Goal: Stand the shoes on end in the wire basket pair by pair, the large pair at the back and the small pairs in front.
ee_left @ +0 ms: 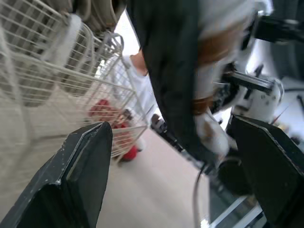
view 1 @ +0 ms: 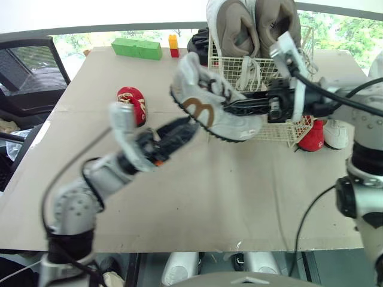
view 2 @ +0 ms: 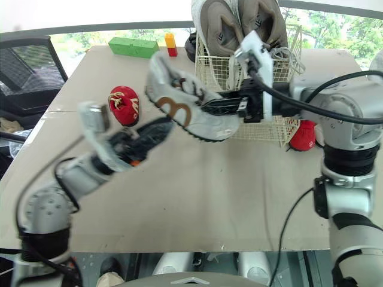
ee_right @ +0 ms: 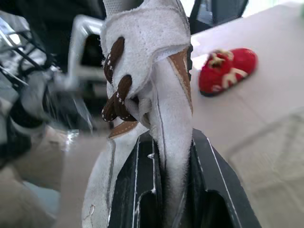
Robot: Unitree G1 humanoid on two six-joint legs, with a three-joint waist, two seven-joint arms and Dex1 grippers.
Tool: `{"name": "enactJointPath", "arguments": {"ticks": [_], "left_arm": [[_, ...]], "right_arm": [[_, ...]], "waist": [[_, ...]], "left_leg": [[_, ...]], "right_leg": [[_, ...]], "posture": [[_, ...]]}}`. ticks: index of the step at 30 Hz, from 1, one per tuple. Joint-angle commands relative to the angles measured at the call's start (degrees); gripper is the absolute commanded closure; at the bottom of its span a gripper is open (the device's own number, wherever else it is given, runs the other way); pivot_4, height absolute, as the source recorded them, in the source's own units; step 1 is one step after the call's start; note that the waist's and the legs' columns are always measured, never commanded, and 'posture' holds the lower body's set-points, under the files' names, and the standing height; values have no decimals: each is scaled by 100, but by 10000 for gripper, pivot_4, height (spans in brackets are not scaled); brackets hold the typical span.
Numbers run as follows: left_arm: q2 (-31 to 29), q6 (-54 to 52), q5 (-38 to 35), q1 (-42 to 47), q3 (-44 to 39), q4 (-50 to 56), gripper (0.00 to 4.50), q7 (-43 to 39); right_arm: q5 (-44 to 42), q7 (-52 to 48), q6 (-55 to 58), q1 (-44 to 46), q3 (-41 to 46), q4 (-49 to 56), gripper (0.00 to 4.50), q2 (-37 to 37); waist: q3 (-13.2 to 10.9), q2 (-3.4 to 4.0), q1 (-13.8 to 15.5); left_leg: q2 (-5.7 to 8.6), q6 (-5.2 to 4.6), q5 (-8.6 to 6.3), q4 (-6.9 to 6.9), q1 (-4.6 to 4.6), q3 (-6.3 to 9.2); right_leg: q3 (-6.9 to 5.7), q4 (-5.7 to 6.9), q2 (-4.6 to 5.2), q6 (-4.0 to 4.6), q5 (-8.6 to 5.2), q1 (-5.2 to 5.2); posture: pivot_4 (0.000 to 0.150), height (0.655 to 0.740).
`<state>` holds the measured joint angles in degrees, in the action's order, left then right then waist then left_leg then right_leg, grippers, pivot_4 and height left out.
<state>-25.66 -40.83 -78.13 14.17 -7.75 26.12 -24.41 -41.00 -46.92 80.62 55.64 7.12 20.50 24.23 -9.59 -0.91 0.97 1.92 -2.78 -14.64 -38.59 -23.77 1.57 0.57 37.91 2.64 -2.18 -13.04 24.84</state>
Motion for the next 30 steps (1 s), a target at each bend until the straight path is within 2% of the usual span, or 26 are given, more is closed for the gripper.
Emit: {"name": "enactJointPath", "arguments": {"ticks": [1, 2, 3, 4, 10, 11, 14, 16, 17, 19, 21, 24, 25, 27, 30], "left_arm": [[269, 98, 34, 309, 159, 68, 2321, 229], [371, 144, -5, 423, 84, -91, 2321, 307], [424, 168, -56, 523, -9, -222, 7281, 344], [451, 163, -111, 606, -89, -324, 9674, 359], [186, -93, -103, 1048, -304, -888, 37808, 13], [132, -130, -42, 1164, -294, -993, 39330, -81], [-23, -190, 280, 1501, -217, -1260, 39890, -398], [-171, -109, 741, 2022, -111, -1649, 39891, -636], [-256, -77, 951, 2247, -44, -1813, 39891, -792], [-467, 247, 1704, 2887, 249, -2279, 39891, -1333], [-577, 617, 2382, 3611, 530, -2909, 39891, -1954], [-558, 1675, 3607, 4704, 1053, -4067, 39891, -2987], [-508, 2092, 3988, 5008, 1206, -4479, 39891, -3330], [-374, 3099, 4767, 5510, 1501, -5382, 39891, -3891], [-59, 4442, 5510, 6126, 1654, -6813, 39891, -4495]], "right_arm": [[-144, 692, 154, -128, 435, 421, 45000, -277], [-157, 837, 121, -247, 460, 579, 45000, -345], [-173, 979, 111, -352, 482, 722, 45000, -396], [-195, 1114, 127, -433, 519, 829, 45000, -447], [-472, 1868, 96, -897, 973, 1412, 45000, -822], [-518, 1964, 73, -968, 1034, 1501, 45000, -876], [-602, 2200, -134, -1156, 1126, 1709, 45000, -926], [-702, 2086, -637, -1434, 1189, 2071, 35700, -826], [-722, 1989, -899, -1576, 1171, 2255, 33738, -741], [-558, 1994, -1270, -1951, 1141, 2571, 25888, -463], [-418, 1941, -1632, -2415, 1164, 2844, 16182, -83], [-435, 1746, -2105, -3239, 1513, 3262, 3026, 444], [-514, 1741, -2222, -3463, 1673, 3353, 625, 559], [-653, 1786, -2387, -3832, 1990, 3486, 625, 731], [-781, 1957, -2582, -4310, 2310, 3699, 625, 911]], "waist": [[1, 0, -6], [2, 2, -16], [3, 3, -20], [3, 3, -24], [2, 6, -134], [3, 4, -146], [2, 5, -163], [2, 4, -149], [2, 4, -133], [1, 3, -104], [1, 6, -135], [0, 2, -89], [0, 2, -105], [-1, 2, -111], [-1, 2, -145]], "left_leg": [[0, 1, 1, -3, -1, 1], [1, 3, 2, -4, 0, 0], [1, 3, 2, -3, 1, -4], [2, 3, 2, -3, 1, -4], [-2, 6, 5, -3, 2, -8], [-2, 6, 5, -3, 3, -9], [-1, 5, 5, -3, 3, -8], [0, 5, 5, -3, 4, -9], [0, 5, 5, -4, 1, -4], [2, 5, 5, -4, 1, -6], [3, 4, 5, -4, 2, -8], [4, 3, 5, -3, 2, -15], [4, 2, 5, -3, 2, -18], [2, 0, 4, -3, 4, -27], [-3, -19, -8, -1, 6, -29]], "right_leg": [[-3, 2, -1, 0, 0, 0], [-2, 4, -1, 0, 0, 0], [2, 5, -2, 1, 0, 1], [2, 5, -4, 1, 0, 1], [7, 7, -17, 1, -1, 4], [8, 7, -17, 1, -1, 3], [5, 6, -19, 0, -1, 1], [6, 5, -21, 0, -1, 0], [-2, 3, -24, 0, -1, -2], [-1, 3, -39, 0, -2, -2], [-7, -4, -59, -1, -2, -3], [-12, -8, -60, -3, -3, -7], [-11, -13, -61, -3, -3, -8], [1, -12, -58, -4, -4, -7], [4, -12, -59, -4, -4, -7]], "posture": [[1500, 7400], [1500, 7400], [1500, 7400], [1500, 7400], [1500, 7400], [1500, 7400], [1500, 7400], [1500, 7400], [1500, 7400], [1500, 7400], [1500, 7400], [1500, 7400], [1500, 7400], [1500, 7400], [1500, 7400]]}}
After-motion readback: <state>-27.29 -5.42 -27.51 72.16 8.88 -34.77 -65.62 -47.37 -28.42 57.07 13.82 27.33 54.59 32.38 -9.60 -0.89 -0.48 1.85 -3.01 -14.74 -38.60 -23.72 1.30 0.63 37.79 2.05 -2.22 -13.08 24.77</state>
